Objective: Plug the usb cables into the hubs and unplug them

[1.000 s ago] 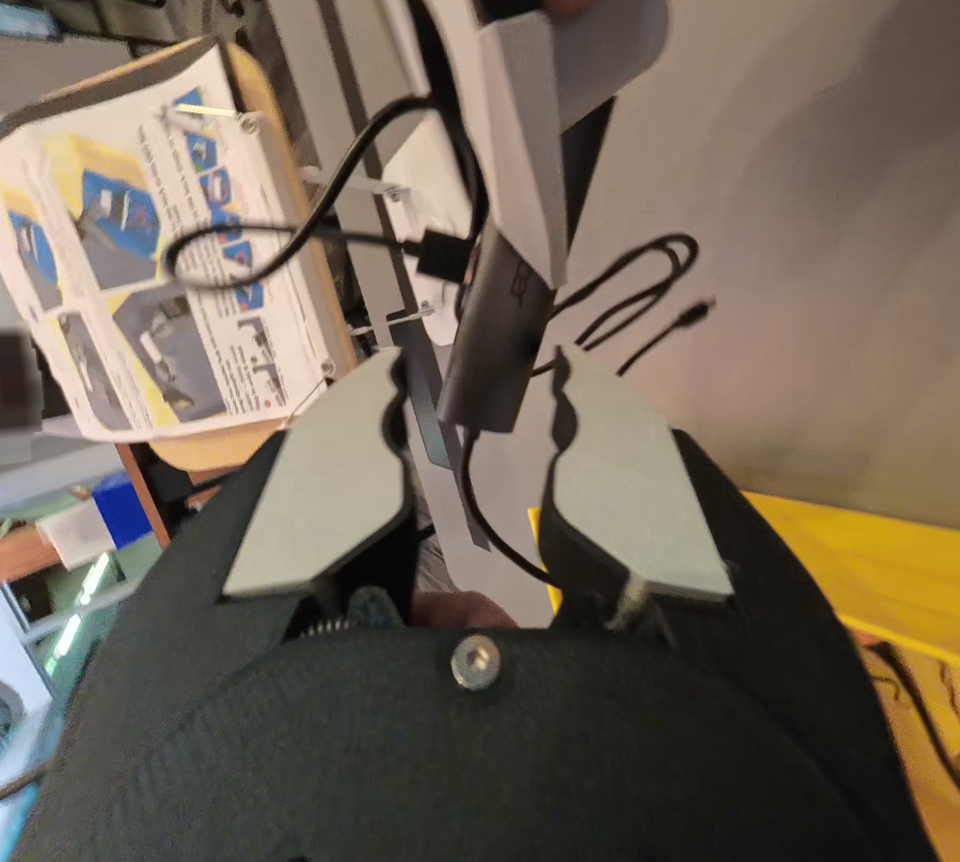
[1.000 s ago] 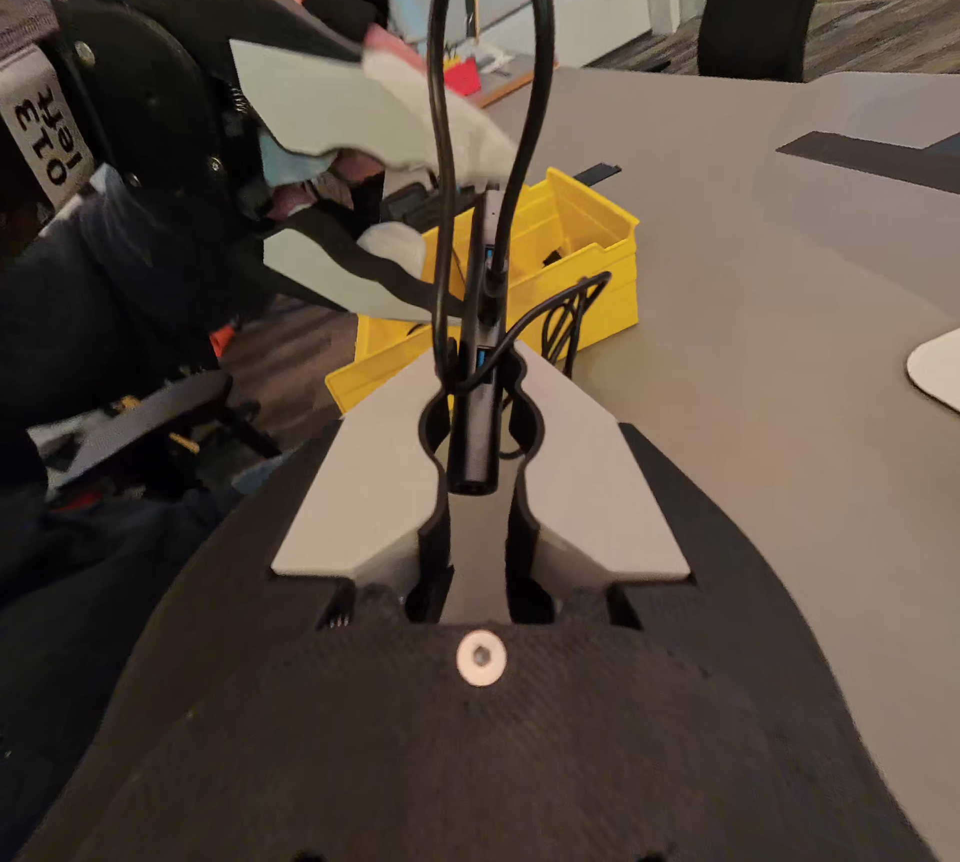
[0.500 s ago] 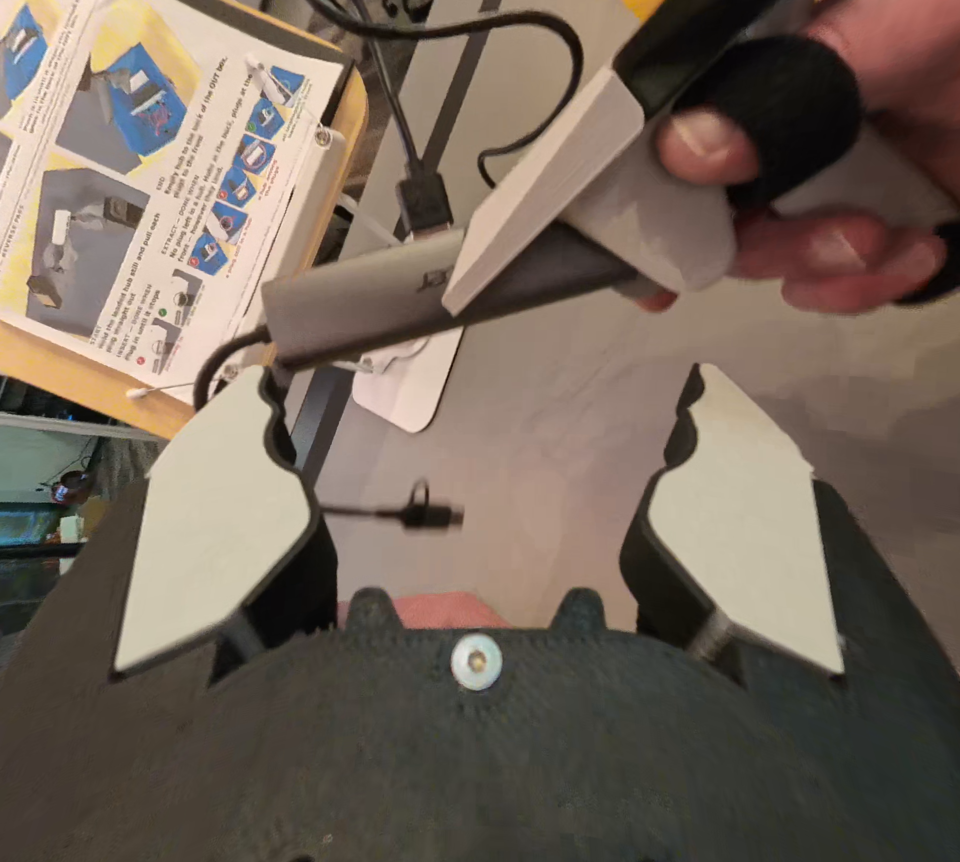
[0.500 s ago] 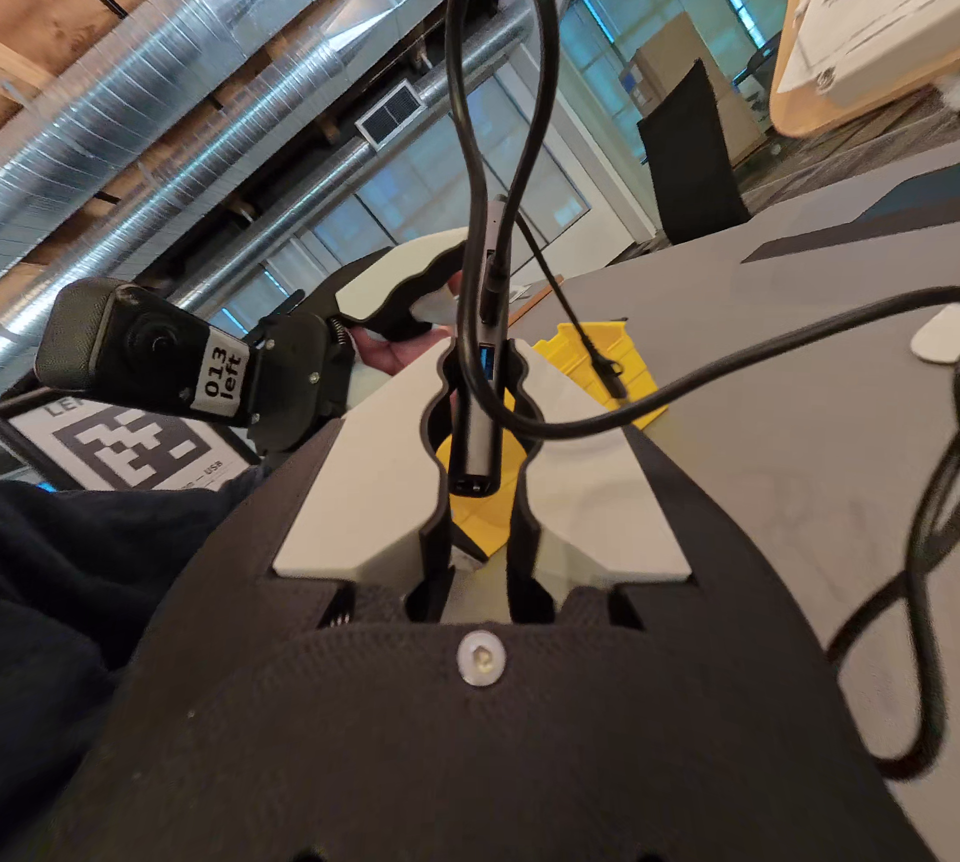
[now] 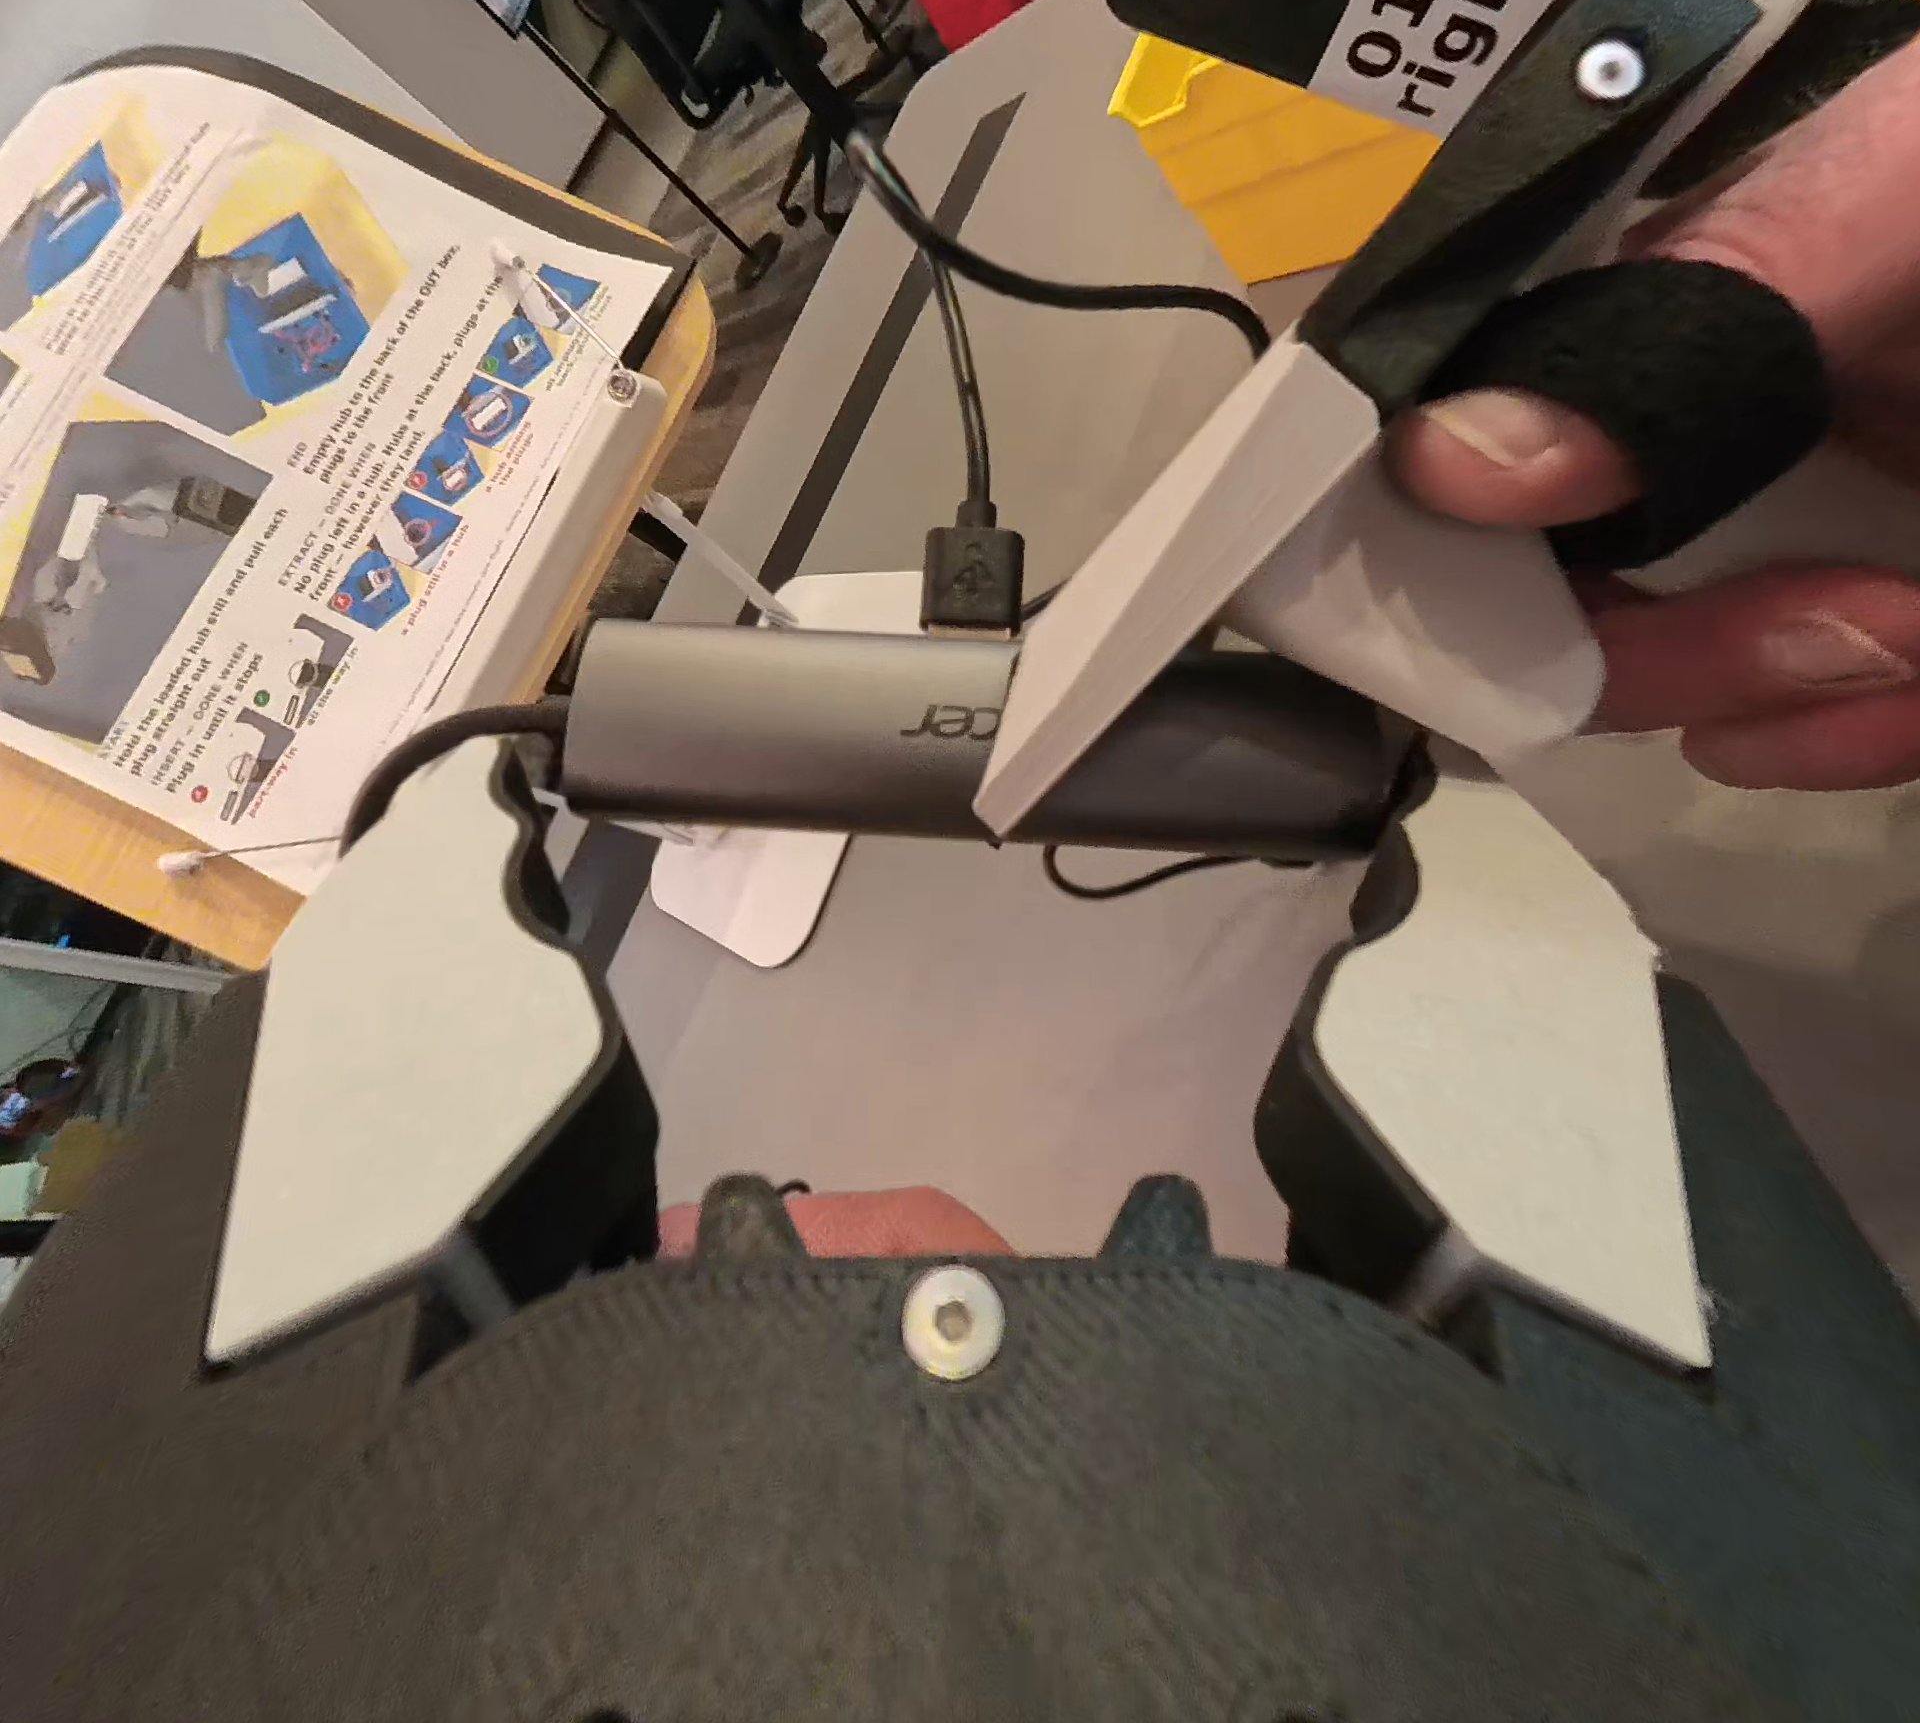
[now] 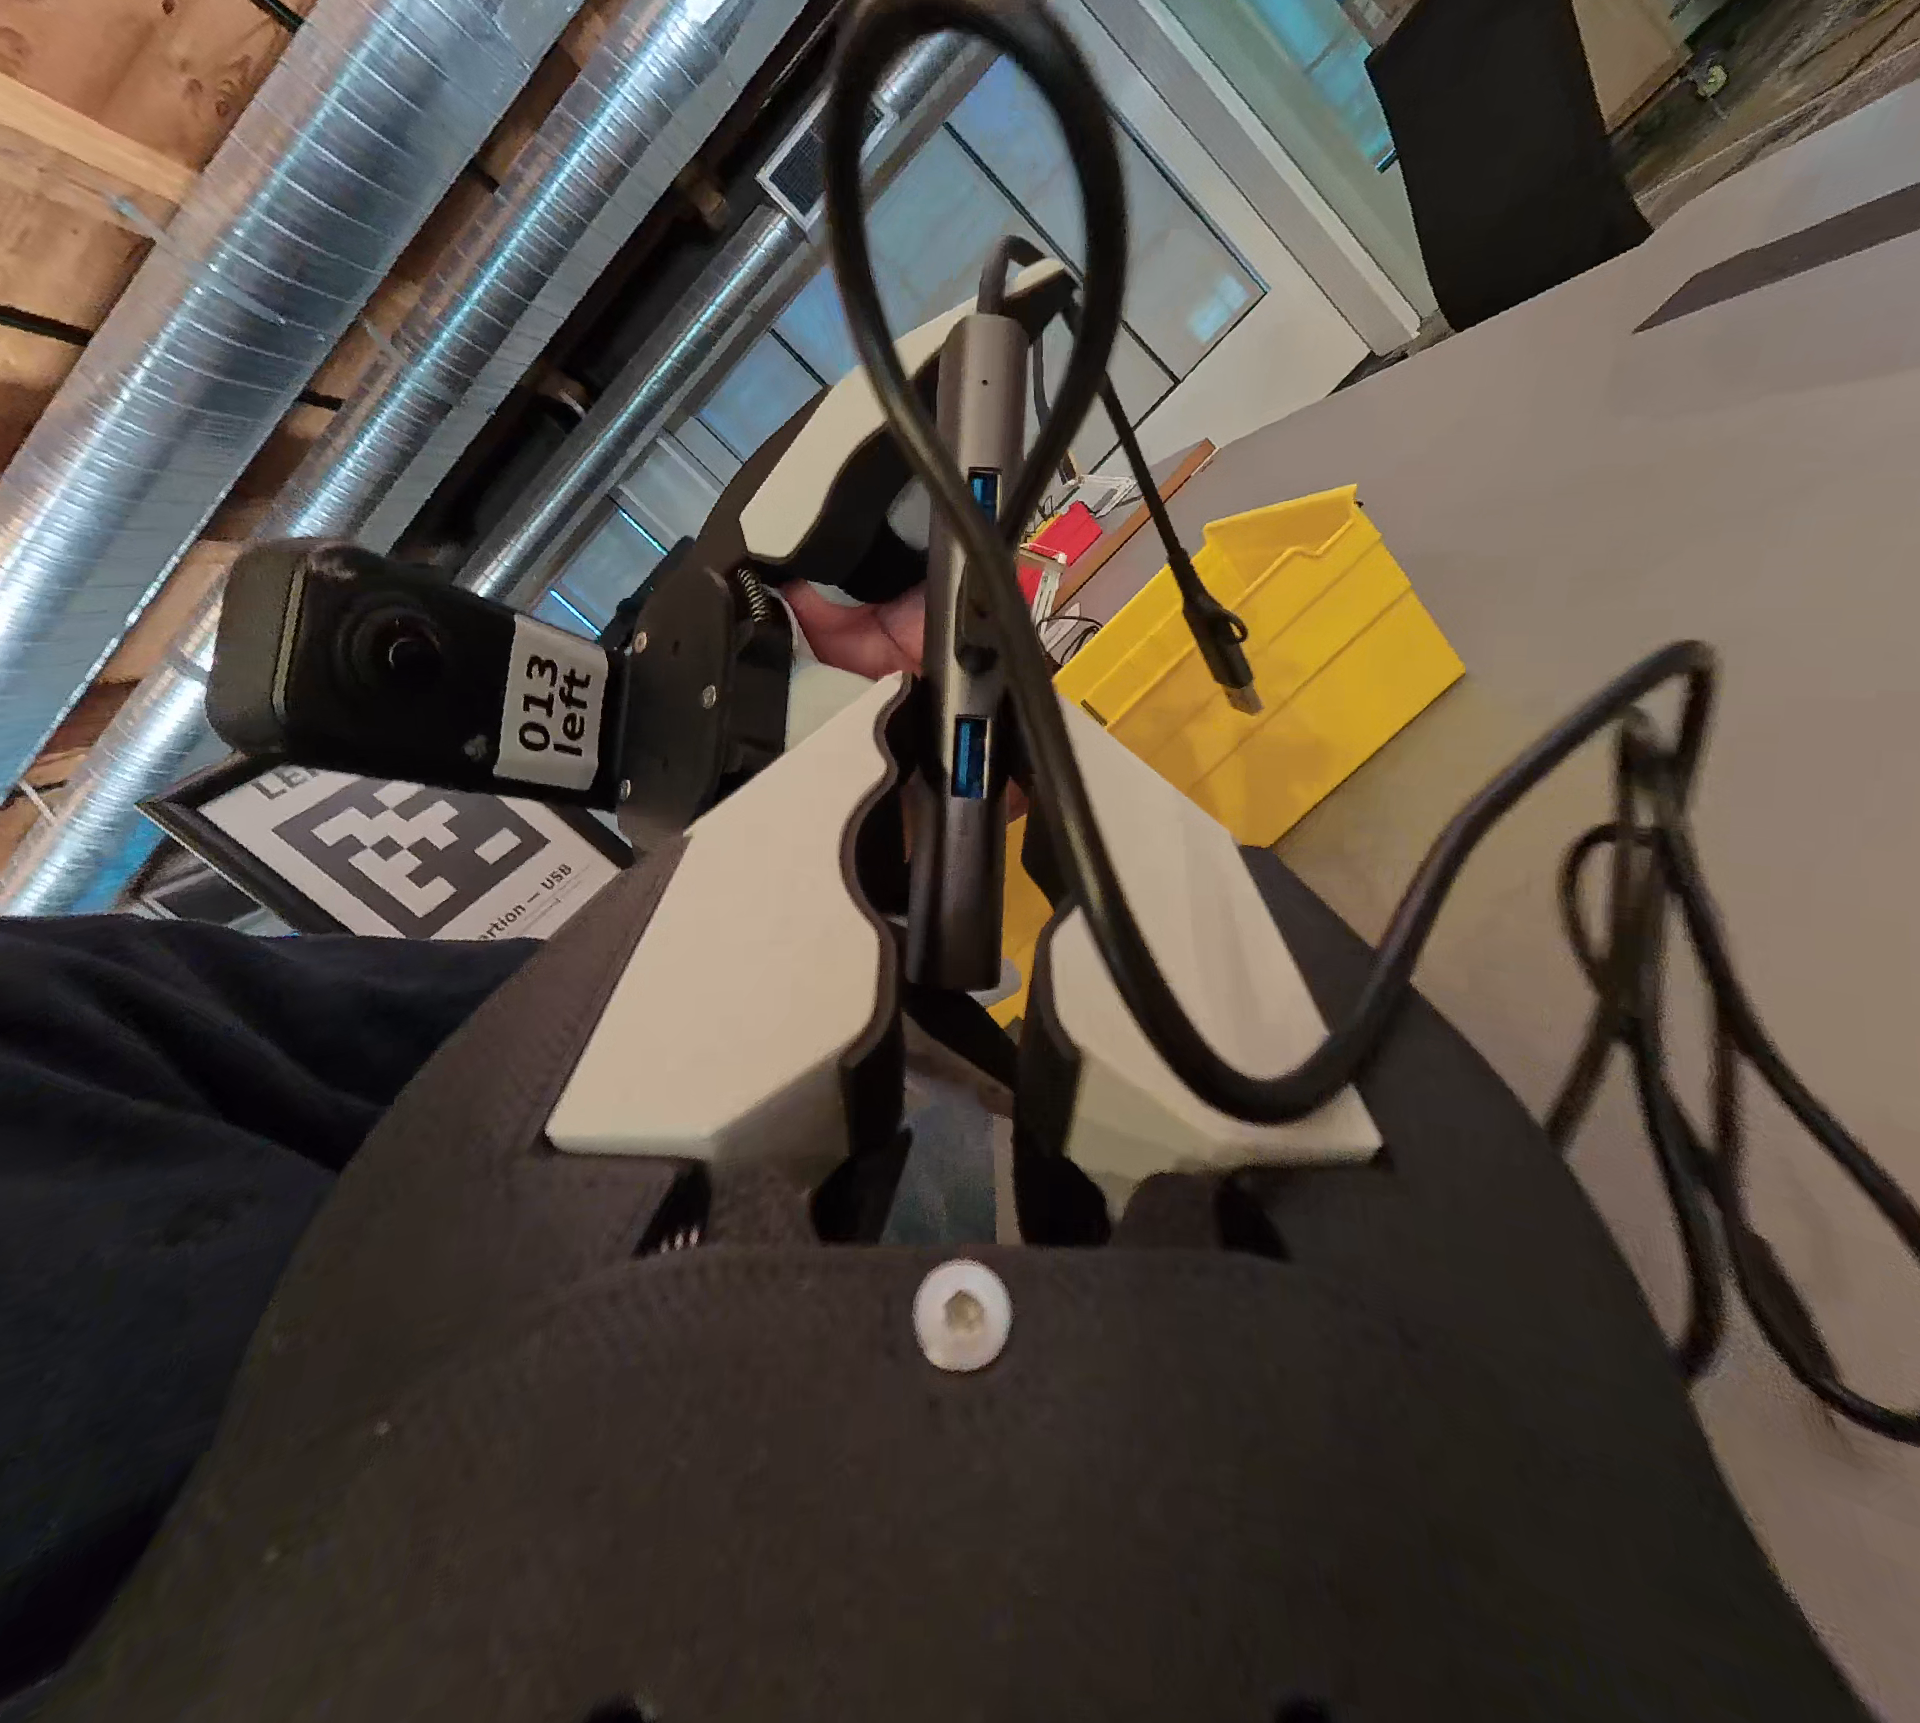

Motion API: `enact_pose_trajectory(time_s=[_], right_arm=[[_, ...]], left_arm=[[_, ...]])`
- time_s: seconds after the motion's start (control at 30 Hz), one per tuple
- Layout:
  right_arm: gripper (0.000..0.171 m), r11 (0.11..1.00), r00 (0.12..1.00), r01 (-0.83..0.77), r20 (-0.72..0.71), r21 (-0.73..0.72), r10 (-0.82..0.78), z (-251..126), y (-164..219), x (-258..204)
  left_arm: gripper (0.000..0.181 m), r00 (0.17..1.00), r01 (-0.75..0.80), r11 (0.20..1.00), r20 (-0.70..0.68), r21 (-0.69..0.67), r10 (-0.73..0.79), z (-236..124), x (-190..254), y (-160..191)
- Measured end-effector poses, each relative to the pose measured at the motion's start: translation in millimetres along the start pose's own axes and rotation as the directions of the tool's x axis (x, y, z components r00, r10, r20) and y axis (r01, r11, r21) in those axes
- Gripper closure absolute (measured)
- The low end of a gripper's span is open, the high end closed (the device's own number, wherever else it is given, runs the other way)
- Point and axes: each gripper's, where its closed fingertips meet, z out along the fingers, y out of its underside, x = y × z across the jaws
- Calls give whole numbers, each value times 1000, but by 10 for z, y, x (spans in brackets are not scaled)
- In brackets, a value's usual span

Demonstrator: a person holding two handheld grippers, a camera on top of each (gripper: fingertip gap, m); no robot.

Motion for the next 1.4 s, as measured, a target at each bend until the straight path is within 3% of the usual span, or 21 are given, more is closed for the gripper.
enact_pose_trajectory(time_s=[0.13, 0.3, 0.47, 0.53, 0.7, 0.87, 1.07, 1.4], right_arm=[[157, 999, 999, -38, -2, -10, 38, -26, 45, 10], [158, 996, 999, -44, -32, -78, 42, -35, 178, 64], [157, 995, 997, -39, -73, -97, 32, -79, 238, 146], [157, 993, 995, -54, -93, -105, 45, -119, 249, 204], [157, 986, 993, -53, -117, -156, 35, -108, 374, 232], [157, 990, 993, -32, -121, -139, 16, -72, 385, 207], [157, 995, 994, -32, -109, -92, 21, -73, 333, 205], [152, 982, 995, 34, -90, -187, -52, -115, 416, 192]], left_arm=[[38, 999, -51, 998, 1, 25, 51, -34, 60, -26], [45, 993, -88, 996, -77, -20, 86, -7, 195, 56], [47, 983, -175, 981, -69, -77, 170, -6, 233, 124], [45, 972, -231, 970, -58, -76, 227, -53, 225, 89], [35, 940, -324, 929, -175, -181, 293, -16, 354, 165], [35, 939, -274, 906, -293, -322, 180, 60, 401, 424], [36, 952, -209, 935, -278, -287, 128, 109, 351, 378], [37, 897, -248, 939, -423, -238, 129, 51, 436, 435]])
